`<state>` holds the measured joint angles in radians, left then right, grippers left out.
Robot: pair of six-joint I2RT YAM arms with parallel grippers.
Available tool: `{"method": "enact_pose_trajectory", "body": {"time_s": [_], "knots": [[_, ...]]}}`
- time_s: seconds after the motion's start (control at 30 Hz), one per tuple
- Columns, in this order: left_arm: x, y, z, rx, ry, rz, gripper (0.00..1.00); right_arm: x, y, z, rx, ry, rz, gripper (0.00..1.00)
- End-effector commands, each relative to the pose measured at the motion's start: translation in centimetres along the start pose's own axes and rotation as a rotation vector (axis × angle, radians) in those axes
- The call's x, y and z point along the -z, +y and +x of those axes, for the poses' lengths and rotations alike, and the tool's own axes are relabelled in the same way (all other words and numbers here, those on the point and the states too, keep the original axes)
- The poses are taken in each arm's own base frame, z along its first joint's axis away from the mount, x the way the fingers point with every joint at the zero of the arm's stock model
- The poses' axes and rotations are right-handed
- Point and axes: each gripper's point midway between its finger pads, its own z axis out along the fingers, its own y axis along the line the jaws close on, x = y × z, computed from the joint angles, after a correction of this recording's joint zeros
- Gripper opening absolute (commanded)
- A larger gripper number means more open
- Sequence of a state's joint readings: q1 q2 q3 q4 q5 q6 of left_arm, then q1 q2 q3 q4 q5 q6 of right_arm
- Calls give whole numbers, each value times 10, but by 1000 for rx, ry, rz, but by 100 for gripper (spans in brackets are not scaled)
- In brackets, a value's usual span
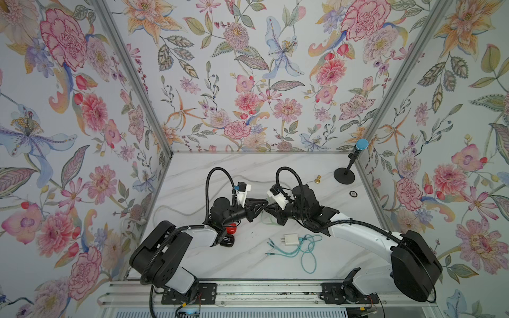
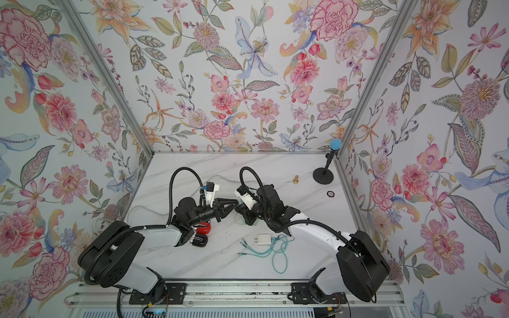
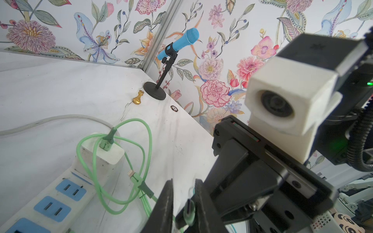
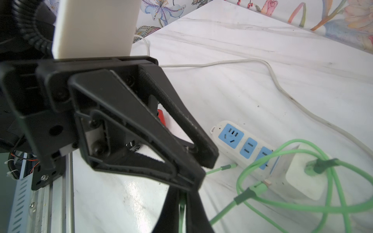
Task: Charge the electric shaver
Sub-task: Pick up the charging cable from the center of the board.
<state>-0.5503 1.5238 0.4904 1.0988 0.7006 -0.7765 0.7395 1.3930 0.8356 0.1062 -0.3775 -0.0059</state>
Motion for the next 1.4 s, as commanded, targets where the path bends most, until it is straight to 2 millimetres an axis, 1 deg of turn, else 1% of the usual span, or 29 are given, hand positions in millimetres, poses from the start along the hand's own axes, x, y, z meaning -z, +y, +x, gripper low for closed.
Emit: {"method": "enact_pose_trajectory", "body": {"time_s": [0.0, 0.13, 0.3, 0.53, 0.77, 1.0, 1.1, 1.3, 1.37], "knots": [[7, 2, -12, -32, -34, -20, 21, 6, 1, -3, 4, -14, 13, 0], [10, 2, -14, -36, -38, -21, 23, 5, -1, -2, -1, -10, 21, 0], [10, 2, -12, -28, -37, -10, 20, 7, -1, -7, 3, -22, 26, 0], [9, -2, -8, -15, -33, 27, 20, 6, 1, -12, 17, -27, 18, 0], [8, -5, -4, -11, -18, 51, 10, 5, 0, -13, 26, -24, 28, 0], [8, -5, 0, -10, -5, 55, 12, 4, 0, -16, 38, -21, 32, 0], [7, -5, -1, -13, -3, 58, 9, 4, 1, -16, 42, -18, 35, 0], [6, -6, 2, -10, 7, 69, 0, 5, -1, -17, 48, -21, 48, 0], [6, -7, 2, -8, 9, 77, 0, 6, -2, -18, 51, -24, 57, 0]]}}
